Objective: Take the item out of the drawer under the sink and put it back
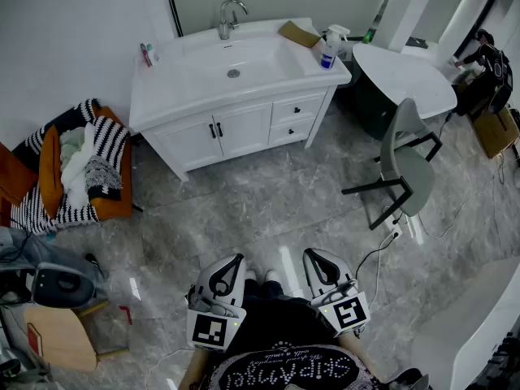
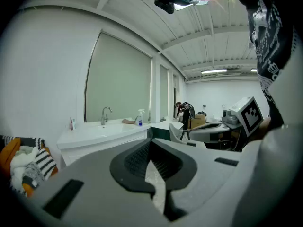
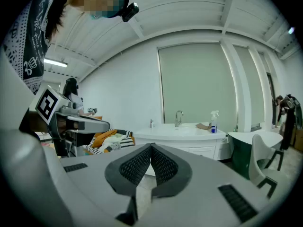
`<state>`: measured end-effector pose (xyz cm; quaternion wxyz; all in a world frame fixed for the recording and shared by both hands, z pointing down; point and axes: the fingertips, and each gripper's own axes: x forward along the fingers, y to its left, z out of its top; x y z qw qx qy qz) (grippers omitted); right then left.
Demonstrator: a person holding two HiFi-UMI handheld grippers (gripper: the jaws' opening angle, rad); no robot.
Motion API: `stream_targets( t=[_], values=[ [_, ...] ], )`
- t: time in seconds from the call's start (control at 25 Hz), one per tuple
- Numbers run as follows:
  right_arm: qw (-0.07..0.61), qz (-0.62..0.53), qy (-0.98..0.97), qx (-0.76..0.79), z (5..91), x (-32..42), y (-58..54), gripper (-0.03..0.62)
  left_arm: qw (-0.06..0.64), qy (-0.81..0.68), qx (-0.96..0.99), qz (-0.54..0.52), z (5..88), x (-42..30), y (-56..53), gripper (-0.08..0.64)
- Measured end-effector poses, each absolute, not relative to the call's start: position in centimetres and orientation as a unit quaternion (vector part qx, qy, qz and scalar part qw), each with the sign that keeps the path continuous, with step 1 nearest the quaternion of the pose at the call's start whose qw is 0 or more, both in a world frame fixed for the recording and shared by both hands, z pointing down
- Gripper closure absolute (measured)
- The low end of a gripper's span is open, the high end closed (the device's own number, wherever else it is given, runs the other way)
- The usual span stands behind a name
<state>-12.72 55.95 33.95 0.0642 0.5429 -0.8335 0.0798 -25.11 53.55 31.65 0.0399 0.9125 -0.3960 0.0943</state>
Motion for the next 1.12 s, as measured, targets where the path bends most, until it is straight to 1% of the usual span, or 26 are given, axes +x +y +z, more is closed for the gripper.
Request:
stream_targets(
  t=[0.2,0.52,0.6,0.76,0.84,0.92,1.12],
  values=[
    [0.066,0.075,-0.835,0.541,33.9,-11.9,56.6,0.575,0.038,-0.397,0.912,0.091,31.4,-24.2,54.1,0.56],
    [0.069,0.074,-0.832,0.546,35.0,-8.9,58.8,0.575,0.013,-0.373,0.922,0.101,32.0,-20.6,55.9,0.56],
    [0.069,0.081,-0.829,0.549,35.6,-8.0,59.3,0.575,0.017,-0.363,0.925,0.11,32.5,-19.4,56.5,0.56],
    [0.044,0.096,-0.827,0.552,35.6,-6.8,60.0,0.575,0.04,-0.341,0.932,0.118,33.0,-17.4,57.6,0.56],
    [0.039,0.108,-0.825,0.554,36.0,-6.6,60.0,0.574,0.036,-0.334,0.933,0.126,33.2,-17.0,57.6,0.56],
    [0.04,0.117,-0.824,0.553,36.5,-6.5,59.8,0.574,0.03,-0.335,0.933,0.131,33.5,-16.9,57.2,0.56],
    [0.057,0.125,-0.828,0.543,37.4,-6.7,57.7,0.574,0.065,-0.335,0.93,0.138,34.5,-16.6,55.4,0.56]
  ],
)
